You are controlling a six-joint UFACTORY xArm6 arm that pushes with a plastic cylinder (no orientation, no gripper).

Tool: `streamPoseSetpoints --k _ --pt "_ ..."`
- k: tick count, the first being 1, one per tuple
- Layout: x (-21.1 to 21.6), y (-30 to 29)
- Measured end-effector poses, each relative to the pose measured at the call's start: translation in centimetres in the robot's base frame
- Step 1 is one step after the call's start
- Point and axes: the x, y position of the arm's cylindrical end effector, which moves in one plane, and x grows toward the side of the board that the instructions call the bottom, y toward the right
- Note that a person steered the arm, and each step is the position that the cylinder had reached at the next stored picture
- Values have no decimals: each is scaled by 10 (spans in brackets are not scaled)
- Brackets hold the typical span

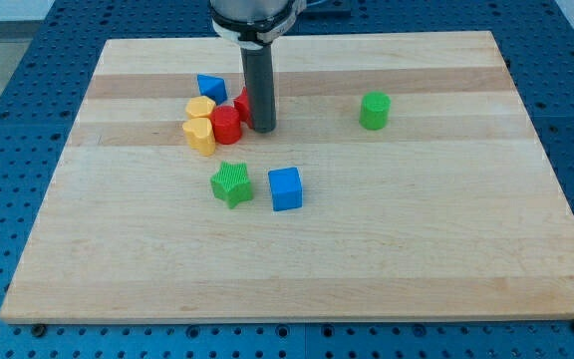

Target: Push the red star into the red circle

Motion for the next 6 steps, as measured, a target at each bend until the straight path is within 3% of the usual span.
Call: streamPoseSetpoints --k 2,6 --pt "-15 44" --pt "-32 -20"
